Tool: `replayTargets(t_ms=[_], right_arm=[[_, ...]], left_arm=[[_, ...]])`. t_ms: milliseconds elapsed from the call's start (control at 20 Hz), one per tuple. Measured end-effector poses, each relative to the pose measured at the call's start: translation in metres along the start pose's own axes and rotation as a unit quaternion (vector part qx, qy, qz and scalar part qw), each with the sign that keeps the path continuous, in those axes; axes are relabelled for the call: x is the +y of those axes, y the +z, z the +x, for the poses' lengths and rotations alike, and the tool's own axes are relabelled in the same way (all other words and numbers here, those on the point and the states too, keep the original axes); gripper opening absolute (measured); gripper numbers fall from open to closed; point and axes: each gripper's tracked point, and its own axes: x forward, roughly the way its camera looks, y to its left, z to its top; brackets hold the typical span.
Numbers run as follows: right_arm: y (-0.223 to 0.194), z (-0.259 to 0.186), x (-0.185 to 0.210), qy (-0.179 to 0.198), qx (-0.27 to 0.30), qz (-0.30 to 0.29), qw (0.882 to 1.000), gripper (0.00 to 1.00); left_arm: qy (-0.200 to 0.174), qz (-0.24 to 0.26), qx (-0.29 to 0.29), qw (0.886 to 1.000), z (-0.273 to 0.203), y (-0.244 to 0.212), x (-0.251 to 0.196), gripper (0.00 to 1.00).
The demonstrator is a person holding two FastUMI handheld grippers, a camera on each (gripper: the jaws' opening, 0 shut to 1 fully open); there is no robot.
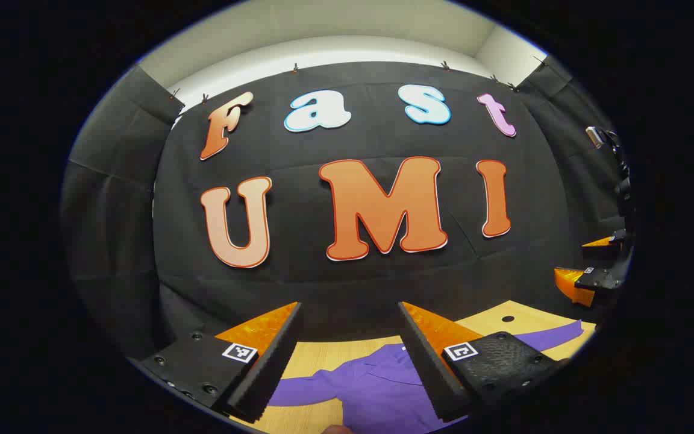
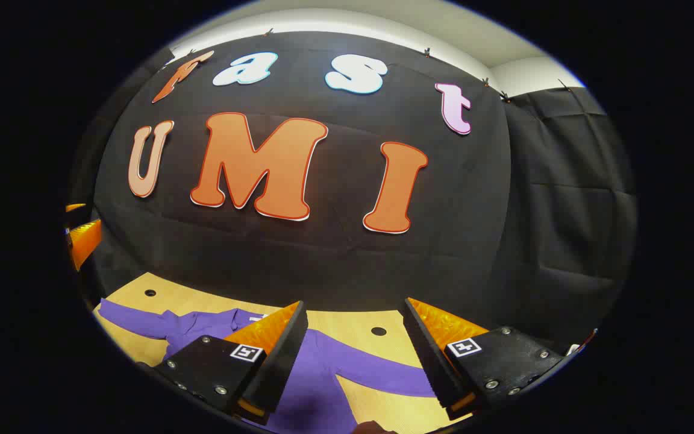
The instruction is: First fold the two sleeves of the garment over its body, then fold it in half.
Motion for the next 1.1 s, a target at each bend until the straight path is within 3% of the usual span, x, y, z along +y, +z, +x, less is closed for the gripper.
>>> replayTargets(t_ms=[500,650,700,750,1100], right_arm=[[0.006,-0.014,0.022,-0.029,0.008,-0.005,1.0,0.95],[0.008,-0.02,0.026,-0.045,0.012,-0.013,0.999,0.95],[0.009,-0.022,0.028,-0.05,0.012,-0.014,0.999,0.95],[0.01,-0.024,0.029,-0.057,0.013,-0.017,0.998,0.95],[0.006,-0.032,0.014,-0.101,0.032,0.0,0.994,0.95]], left_arm=[[-0.018,-0.009,-0.001,1.0,0.005,-0.008,0.031,1.0],[-0.028,-0.014,0.0,0.999,0.01,-0.011,0.038,0.96],[-0.036,-0.018,0.001,0.999,0.011,-0.013,0.038,1.0],[-0.043,-0.019,0.001,0.999,0.013,-0.014,0.039,0.96],[-0.068,-0.022,-0.007,0.997,0.026,-0.018,0.042,0.97]])
